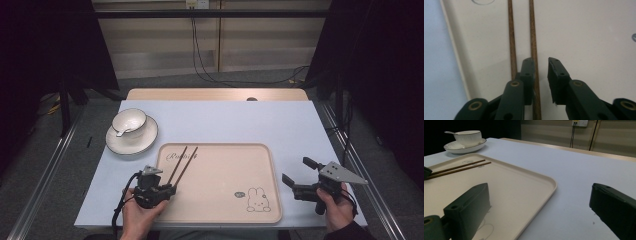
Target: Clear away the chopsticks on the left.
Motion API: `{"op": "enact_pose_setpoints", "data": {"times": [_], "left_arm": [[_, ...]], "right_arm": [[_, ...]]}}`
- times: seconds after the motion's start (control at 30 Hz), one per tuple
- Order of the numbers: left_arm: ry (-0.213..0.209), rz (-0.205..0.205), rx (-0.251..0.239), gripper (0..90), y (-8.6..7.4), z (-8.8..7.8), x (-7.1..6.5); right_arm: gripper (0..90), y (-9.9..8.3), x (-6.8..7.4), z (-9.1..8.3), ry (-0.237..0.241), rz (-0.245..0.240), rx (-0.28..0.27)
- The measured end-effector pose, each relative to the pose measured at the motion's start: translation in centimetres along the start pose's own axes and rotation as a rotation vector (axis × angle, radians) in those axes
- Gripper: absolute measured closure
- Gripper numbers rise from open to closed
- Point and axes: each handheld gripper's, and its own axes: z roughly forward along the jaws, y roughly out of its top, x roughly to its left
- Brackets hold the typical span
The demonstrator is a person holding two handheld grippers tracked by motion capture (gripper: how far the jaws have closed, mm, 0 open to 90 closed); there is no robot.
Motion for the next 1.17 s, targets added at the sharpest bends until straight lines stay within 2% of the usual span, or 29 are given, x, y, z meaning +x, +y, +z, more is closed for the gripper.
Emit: {"op": "enact_pose_setpoints", "data": {"times": [0.1, 0.13, 0.2, 0.37, 0.4, 0.43, 0.47, 0.5, 0.6, 0.67, 0.77, 0.83, 0.9, 1.0, 1.07, 1.17], "left_arm": [[-0.030, 0.020, -0.043, 67.8, 0.2, -0.4, -0.1], [-0.025, 0.034, -0.060, 62.8, 0.2, -0.5, -0.1], [-0.057, 0.052, -0.099, 56.2, 0.4, -0.9, 0.1], [-0.081, 0.138, -0.216, 28.9, 0.6, -2.5, 1.1], [-0.063, 0.144, -0.252, 22.7, 0.6, -2.9, 1.4], [-0.024, 0.142, -0.292, 15.2, 0.6, -3.4, 1.7], [-0.017, 0.147, -0.325, 8.0, 0.6, -3.9, 2.1], [-0.023, 0.158, -0.347, 6.9, 0.5, -4.3, 2.5], [-0.006, 0.166, -0.409, 1.6, 0.0, -5.6, 4.1], [-0.028, 0.176, -0.409, 1.7, -0.4, -6.3, 5.3], [-0.059, 0.172, -0.430, 1.8, -1.4, -7.1, 6.8], [-0.094, 0.137, -0.443, 2.3, -2.0, -7.6, 7.8], [-0.068, 0.147, -0.490, 2.0, -2.7, -7.9, 8.4], [-0.052, 0.142, -0.561, 1.9, -3.2, -8.8, 9.1], [-0.018, 0.151, -0.564, 1.6, -3.4, -8.8, 9.3], [-0.029, 0.136, -0.569, 1.8, -3.5, -8.7, 9.4]], "right_arm": [[2.8, 0.0, 0.0, 0.0, 0.001, -0.001, 0.001], [2.8, 0.0, 0.0, 0.0, 0.001, 0.000, 0.000], [2.8, 0.0, 0.0, 0.0, 0.001, 0.001, 0.001], [2.8, 0.0, 0.0, 0.0, -0.003, 0.001, 0.001], [2.9, 0.0, 0.0, 0.0, -0.002, 0.001, 0.002], [2.8, 0.0, 0.0, 0.0, -0.003, 0.005, 0.002], [2.8, 0.0, 0.0, 0.0, -0.004, 0.002, 0.001], [2.8, 0.0, 0.0, 0.0, -0.007, 0.002, 0.000], [2.8, 0.0, 0.0, -0.1, -0.012, 0.007, -0.002], [2.8, 0.0, 0.0, -0.1, -0.013, 0.010, -0.002], [2.8, 0.0, 0.0, -0.1, -0.018, 0.011, -0.004], [2.8, 0.0, 0.0, -0.1, -0.020, 0.009, -0.006], [2.8, 0.0, 0.0, -0.2, -0.021, 0.005, -0.006], [2.7, 0.0, -0.1, -0.2, -0.020, 0.005, -0.009], [2.7, 0.0, -0.1, -0.2, -0.022, 0.002, -0.006], [2.4, -0.1, -0.2, -0.1, -0.024, 0.006, 0.003]]}}
